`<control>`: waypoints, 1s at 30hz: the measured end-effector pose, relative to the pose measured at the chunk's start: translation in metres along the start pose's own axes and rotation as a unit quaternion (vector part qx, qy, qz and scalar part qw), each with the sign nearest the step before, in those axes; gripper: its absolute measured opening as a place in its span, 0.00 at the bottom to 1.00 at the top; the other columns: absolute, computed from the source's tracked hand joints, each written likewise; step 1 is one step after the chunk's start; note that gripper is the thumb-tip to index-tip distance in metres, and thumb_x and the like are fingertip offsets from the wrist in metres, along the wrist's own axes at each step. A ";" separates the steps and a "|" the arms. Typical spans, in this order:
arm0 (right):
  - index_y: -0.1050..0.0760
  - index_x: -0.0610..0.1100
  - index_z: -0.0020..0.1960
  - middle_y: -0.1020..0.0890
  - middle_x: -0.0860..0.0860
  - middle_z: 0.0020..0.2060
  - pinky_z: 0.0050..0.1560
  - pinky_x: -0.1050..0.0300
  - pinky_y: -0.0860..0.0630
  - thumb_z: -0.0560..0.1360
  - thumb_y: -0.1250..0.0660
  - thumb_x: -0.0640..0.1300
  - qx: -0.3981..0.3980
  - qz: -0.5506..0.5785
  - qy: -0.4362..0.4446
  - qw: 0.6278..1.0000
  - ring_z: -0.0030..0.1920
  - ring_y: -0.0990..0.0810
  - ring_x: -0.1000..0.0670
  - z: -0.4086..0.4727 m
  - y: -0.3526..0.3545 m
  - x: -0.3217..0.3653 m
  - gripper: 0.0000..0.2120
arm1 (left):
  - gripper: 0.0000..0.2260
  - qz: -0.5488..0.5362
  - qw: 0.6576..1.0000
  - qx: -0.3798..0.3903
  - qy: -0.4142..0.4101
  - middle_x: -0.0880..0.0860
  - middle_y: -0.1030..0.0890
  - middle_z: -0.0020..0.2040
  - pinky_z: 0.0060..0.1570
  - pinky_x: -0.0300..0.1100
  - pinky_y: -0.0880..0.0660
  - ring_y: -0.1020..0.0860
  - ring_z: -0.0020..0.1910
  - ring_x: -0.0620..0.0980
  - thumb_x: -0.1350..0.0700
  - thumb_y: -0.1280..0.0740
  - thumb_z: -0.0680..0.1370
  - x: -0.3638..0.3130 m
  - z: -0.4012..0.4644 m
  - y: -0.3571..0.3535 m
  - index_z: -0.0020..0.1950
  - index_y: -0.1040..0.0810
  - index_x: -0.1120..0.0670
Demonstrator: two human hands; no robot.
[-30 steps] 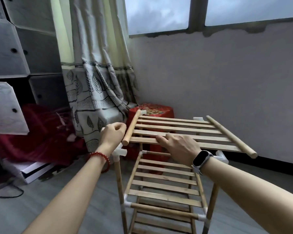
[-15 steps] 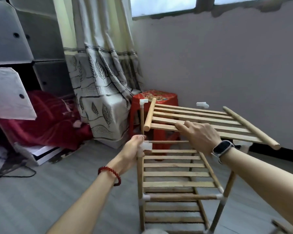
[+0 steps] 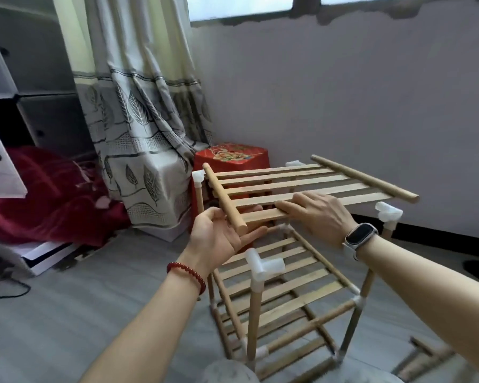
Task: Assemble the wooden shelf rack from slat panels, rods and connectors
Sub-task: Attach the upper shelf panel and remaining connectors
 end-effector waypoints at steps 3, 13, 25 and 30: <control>0.20 0.40 0.55 0.22 0.45 0.34 0.23 0.61 0.30 0.58 0.21 0.33 0.003 0.021 -0.005 1.000 0.29 0.24 0.47 0.002 0.001 0.000 0.26 | 0.25 -0.025 0.999 0.037 -0.010 0.67 0.27 0.65 0.59 0.66 0.30 0.28 0.63 0.70 0.52 0.45 0.75 -0.010 0.000 -0.010 0.71 0.33 0.59; 0.33 0.40 0.71 0.26 0.41 0.64 0.63 0.42 0.29 0.72 0.29 0.39 0.049 0.108 -0.151 0.981 0.64 0.28 0.40 0.006 0.002 -0.003 0.29 | 0.19 0.053 0.985 -0.122 -0.109 0.66 0.20 0.54 0.37 0.49 0.19 0.21 0.53 0.69 0.65 0.41 0.74 -0.043 -0.013 0.006 0.66 0.36 0.63; 0.33 0.42 0.58 0.25 0.47 0.55 0.43 0.53 0.32 0.79 0.45 0.55 0.266 0.102 -0.238 0.928 0.58 0.29 0.45 -0.003 -0.021 0.094 0.17 | 0.14 0.066 0.935 -0.194 -0.289 0.63 0.24 0.60 0.50 0.50 0.21 0.19 0.48 0.62 0.64 0.38 0.76 -0.082 -0.049 0.013 0.61 0.31 0.60; 0.35 0.43 0.55 0.25 0.48 0.52 0.54 0.49 0.29 0.80 0.45 0.48 0.249 0.123 -0.174 0.945 0.55 0.31 0.45 -0.010 -0.014 0.088 0.09 | 0.18 0.068 0.931 -0.190 -0.306 0.61 0.25 0.61 0.42 0.47 0.20 0.23 0.59 0.65 0.63 0.36 0.76 -0.080 -0.057 0.010 0.65 0.33 0.60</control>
Point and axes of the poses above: each hand's wrist, its own z-axis towards the middle knuckle, its own y-axis out of the back of the hand, x = y × z, the point moved 10 cm from there along z, towards the middle knuckle
